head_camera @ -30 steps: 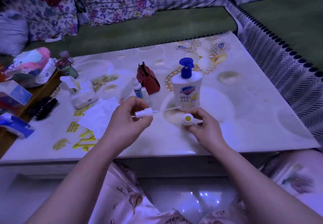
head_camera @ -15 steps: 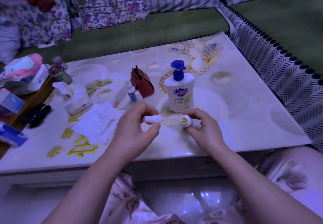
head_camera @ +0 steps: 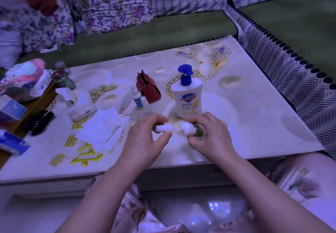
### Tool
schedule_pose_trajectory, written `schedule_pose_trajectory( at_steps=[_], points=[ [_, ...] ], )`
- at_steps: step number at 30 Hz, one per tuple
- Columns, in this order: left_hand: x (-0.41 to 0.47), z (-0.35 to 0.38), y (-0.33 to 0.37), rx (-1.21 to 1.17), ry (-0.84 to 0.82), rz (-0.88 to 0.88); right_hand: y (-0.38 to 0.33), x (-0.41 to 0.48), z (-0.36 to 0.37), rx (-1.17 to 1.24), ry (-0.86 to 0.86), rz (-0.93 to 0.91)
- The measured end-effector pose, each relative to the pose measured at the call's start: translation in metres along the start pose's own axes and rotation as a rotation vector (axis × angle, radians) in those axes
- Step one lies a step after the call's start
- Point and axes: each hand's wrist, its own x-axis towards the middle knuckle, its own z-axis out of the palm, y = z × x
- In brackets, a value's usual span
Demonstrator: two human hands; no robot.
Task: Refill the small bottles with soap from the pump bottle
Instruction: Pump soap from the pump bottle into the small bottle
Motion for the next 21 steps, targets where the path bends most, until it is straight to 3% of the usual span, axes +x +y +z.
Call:
schedule_pose_trajectory(
  at_steps=[21],
  points=[
    [0.0065,0.0033,-0.003,-0.007,-0.013,-0.034,-0.0073,0.0041,0.0034,-0.055,0.003,-0.066]
  ],
)
